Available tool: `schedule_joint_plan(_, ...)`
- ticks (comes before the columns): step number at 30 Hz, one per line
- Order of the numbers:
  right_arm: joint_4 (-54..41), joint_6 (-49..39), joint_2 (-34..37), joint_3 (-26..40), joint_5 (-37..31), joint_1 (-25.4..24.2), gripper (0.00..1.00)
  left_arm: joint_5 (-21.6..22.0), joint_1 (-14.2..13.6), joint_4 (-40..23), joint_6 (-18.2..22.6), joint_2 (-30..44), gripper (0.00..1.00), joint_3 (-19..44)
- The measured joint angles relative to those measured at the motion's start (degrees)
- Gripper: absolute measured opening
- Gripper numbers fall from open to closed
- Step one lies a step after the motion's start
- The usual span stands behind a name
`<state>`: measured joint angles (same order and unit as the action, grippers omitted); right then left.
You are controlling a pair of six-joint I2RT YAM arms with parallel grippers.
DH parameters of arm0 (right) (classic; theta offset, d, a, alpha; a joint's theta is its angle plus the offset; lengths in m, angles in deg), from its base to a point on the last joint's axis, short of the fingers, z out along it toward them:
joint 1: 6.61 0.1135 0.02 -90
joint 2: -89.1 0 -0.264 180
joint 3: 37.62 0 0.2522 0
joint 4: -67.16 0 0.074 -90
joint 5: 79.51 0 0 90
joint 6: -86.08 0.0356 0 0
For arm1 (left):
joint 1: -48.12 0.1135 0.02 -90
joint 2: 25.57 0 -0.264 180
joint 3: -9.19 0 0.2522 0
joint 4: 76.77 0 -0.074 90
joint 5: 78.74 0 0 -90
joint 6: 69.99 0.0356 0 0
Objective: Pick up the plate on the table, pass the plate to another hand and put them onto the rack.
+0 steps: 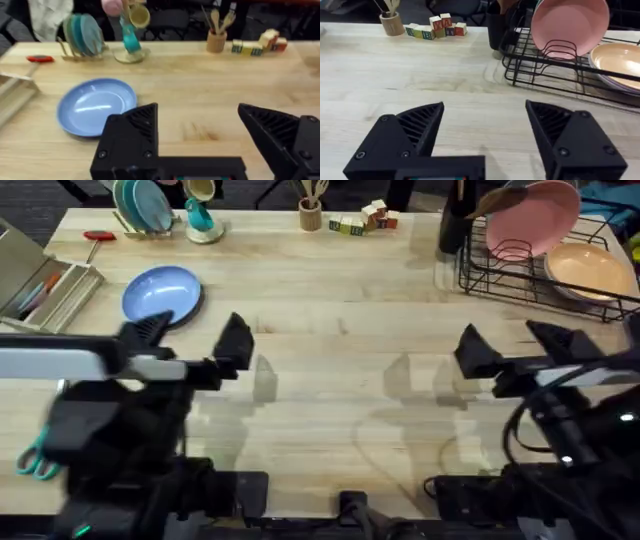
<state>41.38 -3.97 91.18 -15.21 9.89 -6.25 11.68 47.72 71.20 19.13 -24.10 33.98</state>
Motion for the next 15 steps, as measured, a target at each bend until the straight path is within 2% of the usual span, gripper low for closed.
schedule_joint_plan(5,-4.8,0.0,7.7,10.1,-0.1,0.0,0.995,2.5,0.0,-5.4,0.0,5.2,0.993,12.7)
schedule_joint_plan(15,-17.3,-0.1,34.4,36.4,-0.1,0.0,0.995,5.2,0.0,-19.7,0.0,26.3,0.993,35.9)
